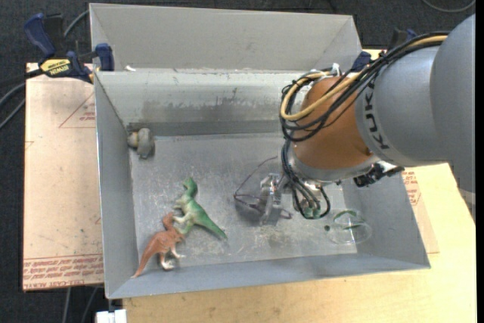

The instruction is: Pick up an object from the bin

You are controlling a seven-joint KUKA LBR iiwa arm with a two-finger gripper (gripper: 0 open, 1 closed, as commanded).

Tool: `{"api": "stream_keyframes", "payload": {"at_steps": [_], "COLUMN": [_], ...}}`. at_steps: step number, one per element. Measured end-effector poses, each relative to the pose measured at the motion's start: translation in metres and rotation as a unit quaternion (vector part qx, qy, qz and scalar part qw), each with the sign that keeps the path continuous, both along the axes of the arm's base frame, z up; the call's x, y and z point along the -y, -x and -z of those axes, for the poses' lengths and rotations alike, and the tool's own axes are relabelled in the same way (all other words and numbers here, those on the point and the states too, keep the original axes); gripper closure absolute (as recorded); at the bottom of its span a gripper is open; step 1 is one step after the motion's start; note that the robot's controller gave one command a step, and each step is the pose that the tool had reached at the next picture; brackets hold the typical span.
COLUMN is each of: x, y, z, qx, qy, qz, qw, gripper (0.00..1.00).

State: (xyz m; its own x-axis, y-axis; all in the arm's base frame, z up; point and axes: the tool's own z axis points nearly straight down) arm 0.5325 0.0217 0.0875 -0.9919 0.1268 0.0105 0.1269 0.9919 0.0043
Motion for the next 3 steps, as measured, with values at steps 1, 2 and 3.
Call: {"api": "stream_keyframes", "payload": {"at_steps": [1,2,3], "x": [0.000,0.000,0.000], "y": [-0.001,-0.001,0.001], "z": [-0.011,-0.023,-0.043], "qx": [0.0010,0.0008,-0.0019], "qy": [0.000,0.000,0.000], "qz": [0.000,0.000,0.000], "qw": [1.0000,1.0000,1.0000], "gripper": [1.00,1.00,1.00]}}
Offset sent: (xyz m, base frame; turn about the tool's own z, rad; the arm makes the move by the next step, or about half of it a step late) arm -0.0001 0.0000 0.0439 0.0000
